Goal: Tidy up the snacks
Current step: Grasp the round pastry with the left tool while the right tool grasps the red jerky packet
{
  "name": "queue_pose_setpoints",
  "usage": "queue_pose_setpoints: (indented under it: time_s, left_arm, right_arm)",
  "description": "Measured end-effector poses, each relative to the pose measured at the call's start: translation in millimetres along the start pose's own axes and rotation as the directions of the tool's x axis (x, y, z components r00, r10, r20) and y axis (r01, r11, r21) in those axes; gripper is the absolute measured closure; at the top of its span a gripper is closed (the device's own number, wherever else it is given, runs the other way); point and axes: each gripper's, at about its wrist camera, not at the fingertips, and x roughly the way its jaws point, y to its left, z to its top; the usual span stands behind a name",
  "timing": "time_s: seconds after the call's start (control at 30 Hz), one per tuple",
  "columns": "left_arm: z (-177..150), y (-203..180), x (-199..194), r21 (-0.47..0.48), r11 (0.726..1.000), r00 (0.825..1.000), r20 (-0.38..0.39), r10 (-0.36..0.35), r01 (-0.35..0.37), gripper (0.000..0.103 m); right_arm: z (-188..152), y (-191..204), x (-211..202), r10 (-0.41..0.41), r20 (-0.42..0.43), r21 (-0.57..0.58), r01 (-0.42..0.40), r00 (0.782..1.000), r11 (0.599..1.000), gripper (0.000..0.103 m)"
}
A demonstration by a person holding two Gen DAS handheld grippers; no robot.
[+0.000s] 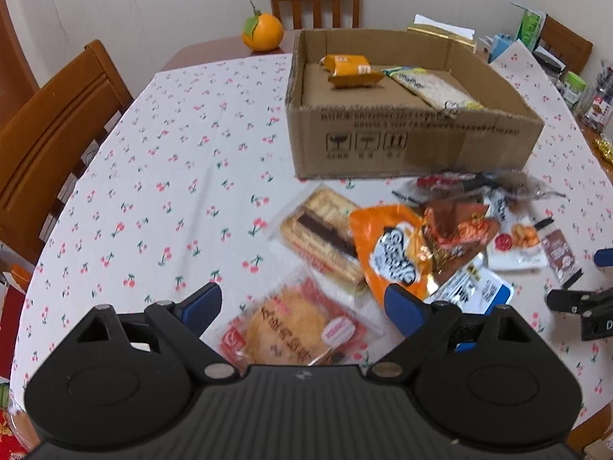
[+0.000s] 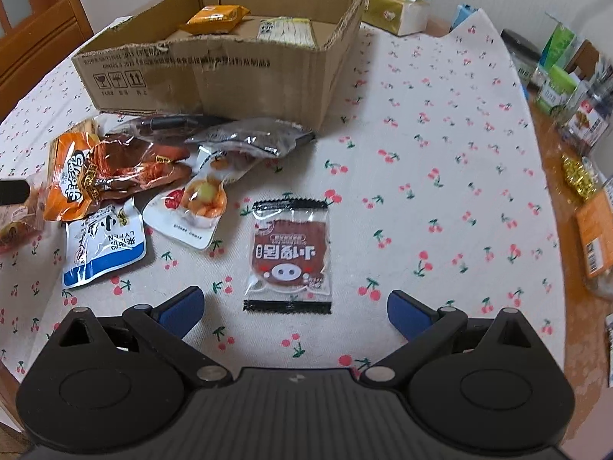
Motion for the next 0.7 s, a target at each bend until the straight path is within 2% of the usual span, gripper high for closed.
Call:
queue_pose_setpoints:
  time_s: [0.13,0.23,0.4,0.6,0.7]
  left_arm:
    - [-1.3,7.0,9.6,-0.001,1.0,1.0,-0.008,0.0,0.0,0.011]
    - [2.3,11.4,20.2,0.01,1.0,1.0,-0.013,-0.026,0.026,0.011]
    - [1.2,20.1,32.6,-0.024,0.991,0.988,-0.079,-0.134,0.133,0.011]
    - [-11.5,17.4,14.2,-0.015,0.976,0.969,-0.116,-0.219,0.218,0.011]
    - [-19.5,10.1,7.0,0.015,0.973,0.965,-0.128,-0.227,0.231,0.011]
  right_arm:
    - [-1.6,2.7,3.6,0.002,0.004,-0.018,-0.002,1.0,1.0,0.0]
    - [-1.0,3.6,4.2,0.01,0.004,-0.029,-0.01,1.0,1.0,0.0]
    - [0.7,3.1,3.7,0.014,-0.002,-0.037,-0.014,1.0,0.999,0.0]
    - [-0.5,3.1,3.2,0.016,0.002,-0.042,-0.016,1.0,0.999,0.0]
    - [-1.1,3.3,2.9,0.016,0.004,-0.043,-0.016,1.0,0.999,0.0]
